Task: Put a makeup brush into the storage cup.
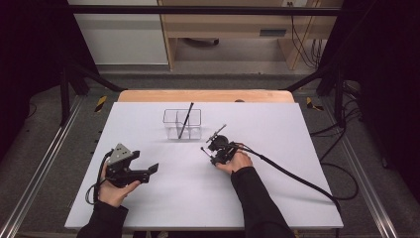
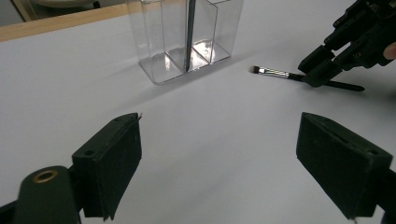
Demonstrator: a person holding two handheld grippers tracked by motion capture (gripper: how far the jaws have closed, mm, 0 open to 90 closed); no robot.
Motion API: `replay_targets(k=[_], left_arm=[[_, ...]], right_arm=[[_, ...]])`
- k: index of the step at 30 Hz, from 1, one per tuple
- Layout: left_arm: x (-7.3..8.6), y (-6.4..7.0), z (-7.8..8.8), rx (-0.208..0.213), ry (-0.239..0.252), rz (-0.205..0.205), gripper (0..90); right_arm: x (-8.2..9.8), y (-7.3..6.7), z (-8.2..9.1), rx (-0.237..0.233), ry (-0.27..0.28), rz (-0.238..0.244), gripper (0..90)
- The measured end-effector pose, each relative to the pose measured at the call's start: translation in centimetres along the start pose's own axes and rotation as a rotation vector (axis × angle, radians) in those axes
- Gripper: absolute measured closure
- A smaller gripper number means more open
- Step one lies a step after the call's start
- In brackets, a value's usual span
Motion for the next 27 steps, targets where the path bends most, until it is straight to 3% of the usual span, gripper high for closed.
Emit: replay_targets(k=[8,13,27], left_arm=[[0.05,0.01,-0.05,0.001,-0.004,-0.002,13.3],[0.06,0.03,-0.07,0.001,-0.005,-0.002,13.3],[0.06,0.07,-0.08,0.001,-0.007,-0.005,13.3]], right_arm=[[0.1,0.0,-0.19,-0.004,-0.015,-0.005,76.6],[0.33,0.09,-0.06,0.004,-0.041,0.02,81.4],[0.47,0.14,0.04,0.004,-0.051,0.015,84.2]])
Point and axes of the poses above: each handheld gripper's, and its own axes: z roughly backward along the jaws, x roughly out of its underside, y roughly to its right, the point moved 8 cm from there along -z, roughly forward along the jaws, and after that the axes turned 9 degrees about -z, right-handed, at the moved point
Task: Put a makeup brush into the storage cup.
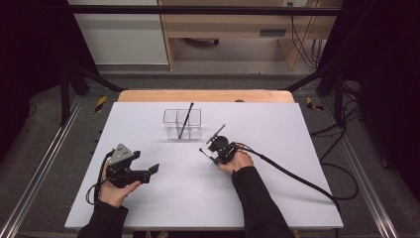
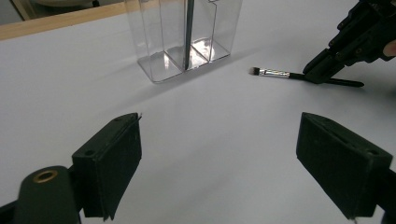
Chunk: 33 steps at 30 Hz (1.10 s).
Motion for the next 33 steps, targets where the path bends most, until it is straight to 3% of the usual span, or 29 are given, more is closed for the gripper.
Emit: replay_targets(k=[6,16,21,33], left_arm=[[0.0,0.0,0.0,-0.001,0.001,0.003,13.3],[-0.2,0.2,0.1,0.003,0.01,0.004,13.2],[-0.3,0.4,0.1,0.004,0.011,0.003,13.1],[-0.7,1.2,-0.1,0.013,0.019,0.006,13.0]], right_arm=[[-0.2,-0.1,0.5,0.006,0.034,-0.004,84.3],[-0.7,-0.9,3.8,-0.051,0.17,0.014,84.2],[-0.5,-1.1,4.7,-0.064,0.213,0.02,84.2],[1.3,-1.1,6.6,-0.122,0.374,-0.012,84.2]])
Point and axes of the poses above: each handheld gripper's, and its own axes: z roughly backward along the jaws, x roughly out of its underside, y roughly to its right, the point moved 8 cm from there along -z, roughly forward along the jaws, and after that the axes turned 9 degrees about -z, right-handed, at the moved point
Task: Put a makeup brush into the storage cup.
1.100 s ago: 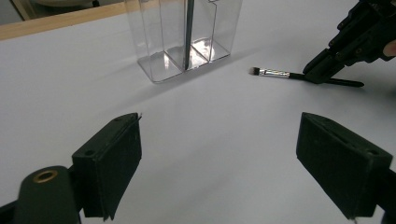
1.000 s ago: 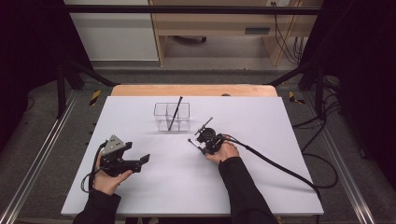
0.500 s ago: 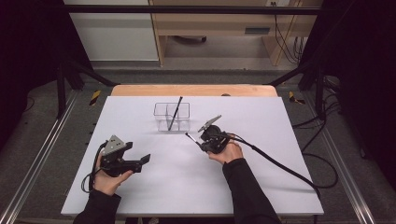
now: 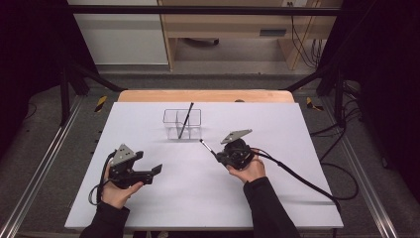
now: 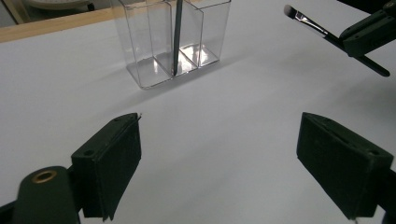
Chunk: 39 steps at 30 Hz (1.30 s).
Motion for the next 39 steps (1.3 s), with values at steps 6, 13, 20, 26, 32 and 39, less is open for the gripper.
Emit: replay_targets(k=[6,13,20,26,32,39], left_arm=[[-0.2,0.4,-0.1,0.004,0.007,0.002,12.9],[-0.6,1.0,-0.3,0.015,0.021,0.015,12.7],[-1.2,1.7,-0.2,0.026,0.044,0.019,12.8],[-1.7,2.1,-0.2,0.039,0.064,0.037,12.8],[-2.4,2.5,-0.4,0.059,0.091,0.067,12.8],[-3.3,2.9,-0.6,0.071,0.112,0.082,12.8]], right_arm=[[0.6,-0.2,1.2,-0.017,0.076,-0.011,84.2],[1.7,-0.6,1.9,-0.05,0.122,-0.027,84.3],[1.6,-0.7,2.5,-0.048,0.171,-0.037,84.2],[1.4,-1.1,2.7,-0.057,0.207,-0.04,84.3],[1.0,-1.2,3.1,-0.053,0.251,-0.046,84.2],[0.6,-1.3,3.8,-0.069,0.287,-0.058,84.3]])
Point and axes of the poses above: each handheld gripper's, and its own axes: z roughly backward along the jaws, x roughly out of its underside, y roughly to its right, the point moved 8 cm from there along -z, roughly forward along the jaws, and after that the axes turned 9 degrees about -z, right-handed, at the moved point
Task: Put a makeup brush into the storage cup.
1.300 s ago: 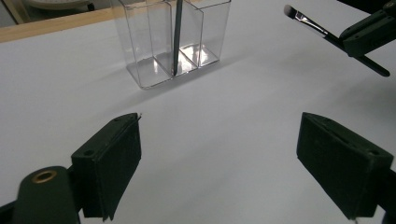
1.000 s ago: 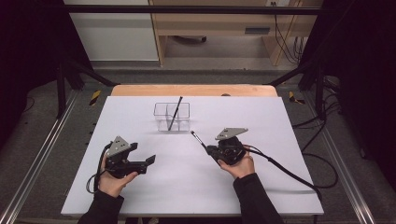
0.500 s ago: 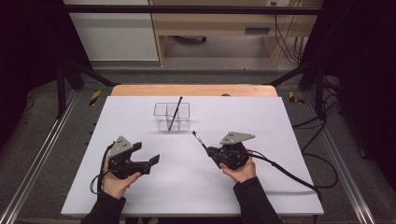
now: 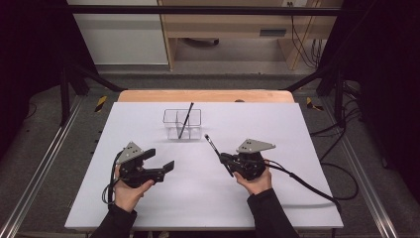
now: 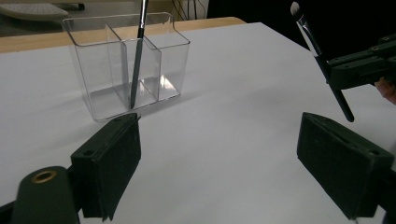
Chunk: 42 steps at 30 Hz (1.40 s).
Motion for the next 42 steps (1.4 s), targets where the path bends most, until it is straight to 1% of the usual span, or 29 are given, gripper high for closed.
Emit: replay_targets(k=[4,8,9,10,11,19,25,30,35,37,41,42], left_arm=[[-0.7,0.5,-0.3,0.01,0.012,-0.003,12.8],[-1.7,1.5,-0.9,0.031,0.027,-0.016,12.9],[-1.7,1.5,-0.9,0.031,0.027,-0.016,12.9],[-1.9,1.6,-1.0,0.035,0.032,-0.016,12.9],[-2.2,1.8,-1.3,0.042,0.039,-0.01,12.9],[-3.5,2.5,-2.2,0.064,0.07,0.006,13.1],[-4.1,3.0,-2.8,0.08,0.086,0.022,13.3],[-4.3,3.2,-3.2,0.082,0.088,0.018,13.4],[-4.6,3.2,-3.4,0.083,0.103,0.033,13.6],[-4.7,3.4,-3.6,0.089,0.113,0.043,13.9],[-4.7,3.6,-4.0,0.093,0.119,0.049,14.1],[-4.7,3.8,-4.3,0.1,0.129,0.061,14.3]], right_arm=[[-0.2,0.0,0.2,-0.003,0.011,-0.004,84.2],[-0.5,-0.2,0.4,-0.017,0.03,-0.014,84.2],[-0.5,-0.2,0.4,-0.017,0.03,-0.014,84.2],[-0.6,-0.3,0.4,-0.027,0.039,-0.02,84.2],[-0.6,-0.3,0.4,-0.029,0.042,-0.021,84.2],[-0.9,-0.4,0.6,-0.033,0.063,-0.03,84.3],[-0.8,-0.5,0.5,-0.038,0.062,-0.035,84.3],[-0.7,-0.5,0.3,-0.039,0.06,-0.036,84.2],[-0.7,-0.6,0.3,-0.044,0.065,-0.04,84.3],[-0.8,-0.6,0.3,-0.041,0.07,-0.04,84.2],[-0.8,-0.6,0.3,-0.043,0.069,-0.042,84.2],[-0.8,-0.6,0.2,-0.042,0.068,-0.04,84.2]])
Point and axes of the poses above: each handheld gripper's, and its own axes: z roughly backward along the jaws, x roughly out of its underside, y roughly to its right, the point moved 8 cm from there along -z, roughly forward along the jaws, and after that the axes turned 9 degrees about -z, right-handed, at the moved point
